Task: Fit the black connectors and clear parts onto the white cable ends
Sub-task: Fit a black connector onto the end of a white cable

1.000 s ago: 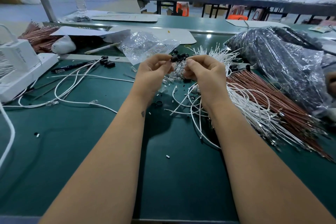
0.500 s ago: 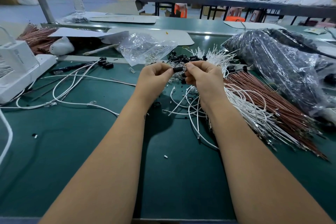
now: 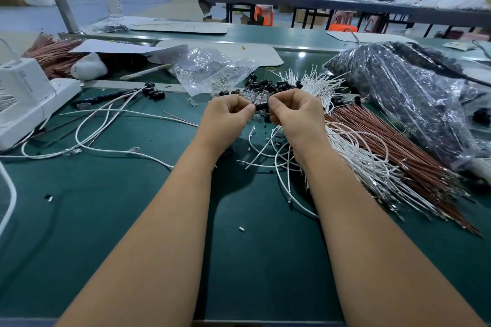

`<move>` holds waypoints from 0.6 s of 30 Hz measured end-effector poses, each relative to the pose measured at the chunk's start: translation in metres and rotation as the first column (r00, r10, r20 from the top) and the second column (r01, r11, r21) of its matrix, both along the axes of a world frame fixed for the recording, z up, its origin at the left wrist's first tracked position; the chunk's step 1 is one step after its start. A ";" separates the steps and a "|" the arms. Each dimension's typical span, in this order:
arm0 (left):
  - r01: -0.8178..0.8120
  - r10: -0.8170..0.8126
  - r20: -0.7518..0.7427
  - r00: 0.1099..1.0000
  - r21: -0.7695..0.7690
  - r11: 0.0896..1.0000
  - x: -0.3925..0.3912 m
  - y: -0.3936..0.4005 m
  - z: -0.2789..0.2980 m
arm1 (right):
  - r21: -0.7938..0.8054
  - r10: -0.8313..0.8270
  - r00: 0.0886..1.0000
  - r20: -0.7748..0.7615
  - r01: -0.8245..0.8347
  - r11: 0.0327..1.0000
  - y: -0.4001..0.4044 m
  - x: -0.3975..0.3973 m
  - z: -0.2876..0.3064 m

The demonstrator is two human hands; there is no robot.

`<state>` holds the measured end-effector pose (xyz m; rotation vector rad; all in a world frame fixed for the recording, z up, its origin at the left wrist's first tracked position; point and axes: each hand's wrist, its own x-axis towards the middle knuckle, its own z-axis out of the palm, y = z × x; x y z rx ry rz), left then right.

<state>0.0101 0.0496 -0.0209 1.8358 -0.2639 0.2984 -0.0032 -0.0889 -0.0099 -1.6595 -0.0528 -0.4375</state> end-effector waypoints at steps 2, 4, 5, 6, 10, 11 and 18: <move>0.005 -0.005 0.005 1.000 -0.004 1.000 0.000 0.001 -0.001 | 0.021 0.019 1.000 -0.020 -0.018 1.000 0.000 0.001 -0.002; 0.012 -0.011 0.022 1.000 -0.004 1.000 0.000 0.002 -0.001 | 0.045 0.058 0.997 -0.044 -0.056 0.997 -0.001 0.001 -0.005; 0.016 -0.016 0.028 0.999 -0.010 1.000 0.000 0.003 -0.001 | 0.051 0.075 0.996 -0.052 -0.072 0.996 -0.002 0.001 -0.006; 0.022 -0.021 0.029 0.999 -0.016 1.000 0.000 0.004 -0.001 | 0.055 0.088 0.995 -0.055 -0.085 0.995 -0.002 0.001 -0.007; 0.033 -0.033 0.009 0.999 -0.007 0.999 0.001 0.004 -0.001 | 0.064 0.132 0.990 -0.056 -0.128 0.990 -0.002 0.003 -0.009; 0.025 -0.025 0.005 1.000 -0.023 0.999 0.002 0.005 -0.001 | 0.066 0.145 0.988 -0.056 -0.141 0.988 -0.002 0.004 -0.009; 0.017 -0.019 -0.023 1.000 -0.085 0.996 0.005 0.007 0.002 | 0.080 0.198 0.978 -0.063 -0.193 0.978 -0.002 0.004 -0.010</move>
